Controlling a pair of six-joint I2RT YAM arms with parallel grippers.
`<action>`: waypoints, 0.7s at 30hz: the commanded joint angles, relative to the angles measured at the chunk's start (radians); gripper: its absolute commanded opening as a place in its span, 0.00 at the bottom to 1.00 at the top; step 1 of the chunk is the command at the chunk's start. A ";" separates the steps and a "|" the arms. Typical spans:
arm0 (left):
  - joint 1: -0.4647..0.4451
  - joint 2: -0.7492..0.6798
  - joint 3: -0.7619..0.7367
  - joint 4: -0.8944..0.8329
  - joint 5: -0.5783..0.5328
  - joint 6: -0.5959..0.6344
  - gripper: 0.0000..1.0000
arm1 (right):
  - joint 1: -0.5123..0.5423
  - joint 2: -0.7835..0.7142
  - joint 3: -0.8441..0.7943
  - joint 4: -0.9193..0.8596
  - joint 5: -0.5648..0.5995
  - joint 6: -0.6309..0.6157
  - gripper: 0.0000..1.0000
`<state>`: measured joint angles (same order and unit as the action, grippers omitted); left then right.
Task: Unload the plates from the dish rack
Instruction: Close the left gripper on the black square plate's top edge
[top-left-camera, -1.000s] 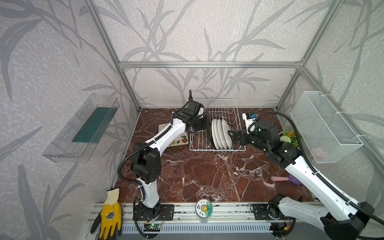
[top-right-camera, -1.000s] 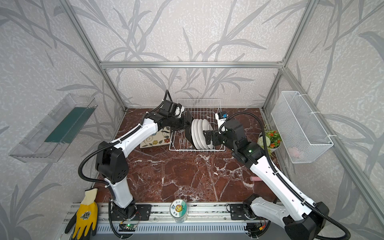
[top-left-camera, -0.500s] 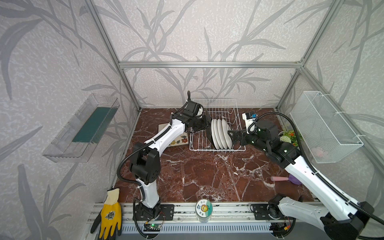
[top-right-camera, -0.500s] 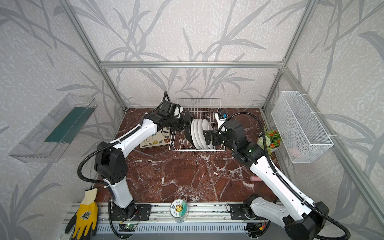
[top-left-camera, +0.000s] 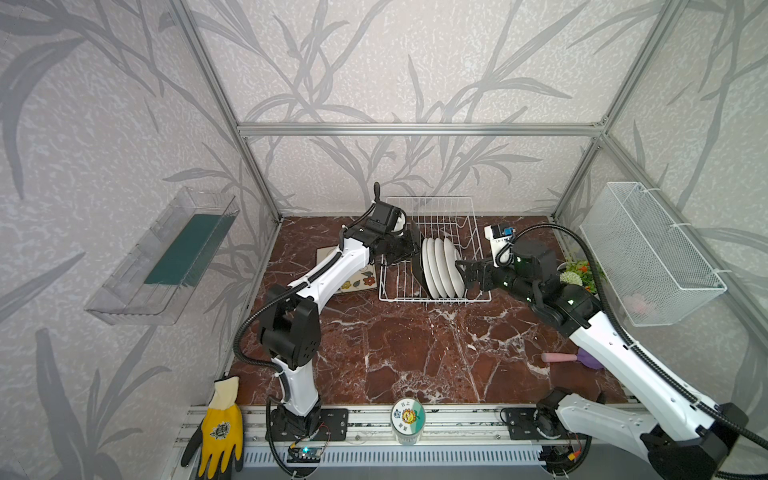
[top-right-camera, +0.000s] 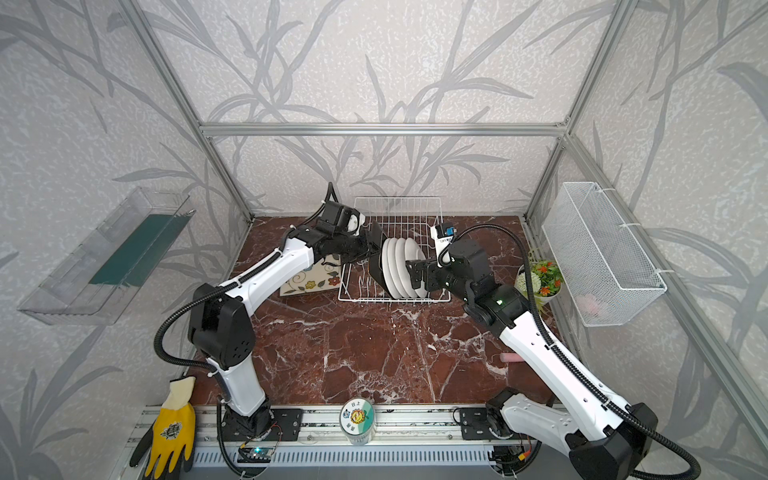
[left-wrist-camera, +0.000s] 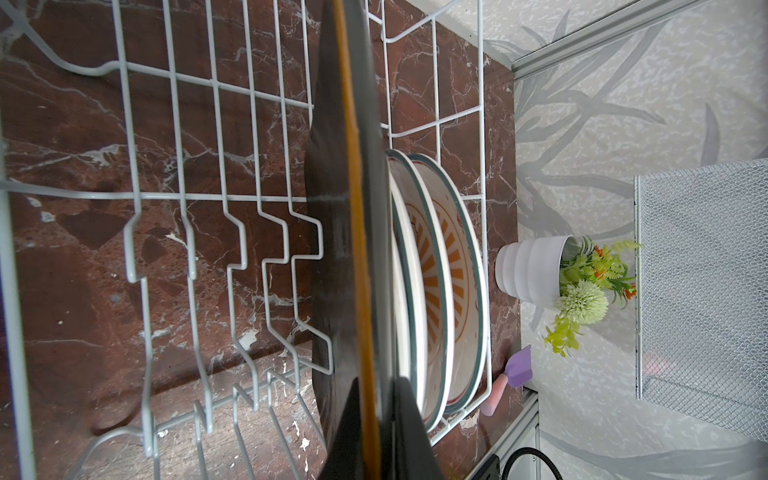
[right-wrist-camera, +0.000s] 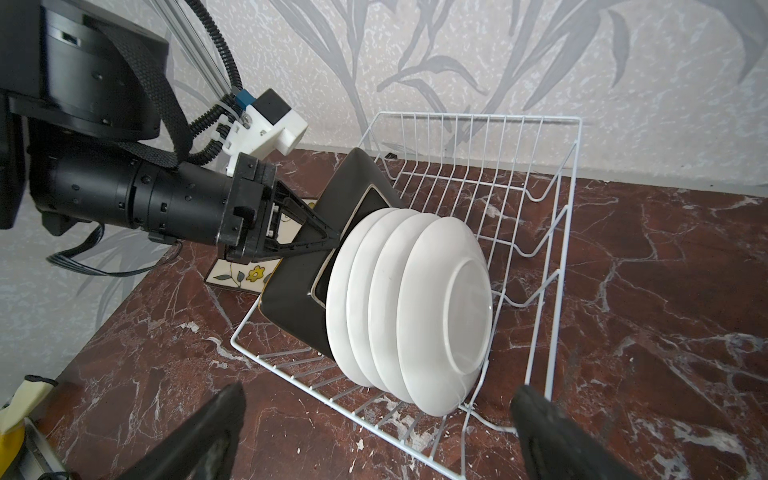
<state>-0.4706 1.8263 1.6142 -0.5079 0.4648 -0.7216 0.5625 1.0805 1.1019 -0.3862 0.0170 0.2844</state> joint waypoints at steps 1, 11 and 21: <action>-0.006 -0.078 0.032 0.004 -0.001 -0.009 0.00 | -0.004 0.004 0.003 0.027 -0.010 0.004 0.99; -0.004 -0.116 0.050 0.014 -0.015 -0.017 0.00 | -0.006 -0.004 -0.003 0.036 -0.009 0.006 0.99; -0.004 -0.148 0.073 0.006 -0.039 -0.009 0.00 | -0.007 0.001 -0.003 0.044 -0.015 0.009 0.99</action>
<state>-0.4759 1.7668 1.6150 -0.5678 0.4305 -0.7341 0.5617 1.0809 1.1019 -0.3660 0.0135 0.2878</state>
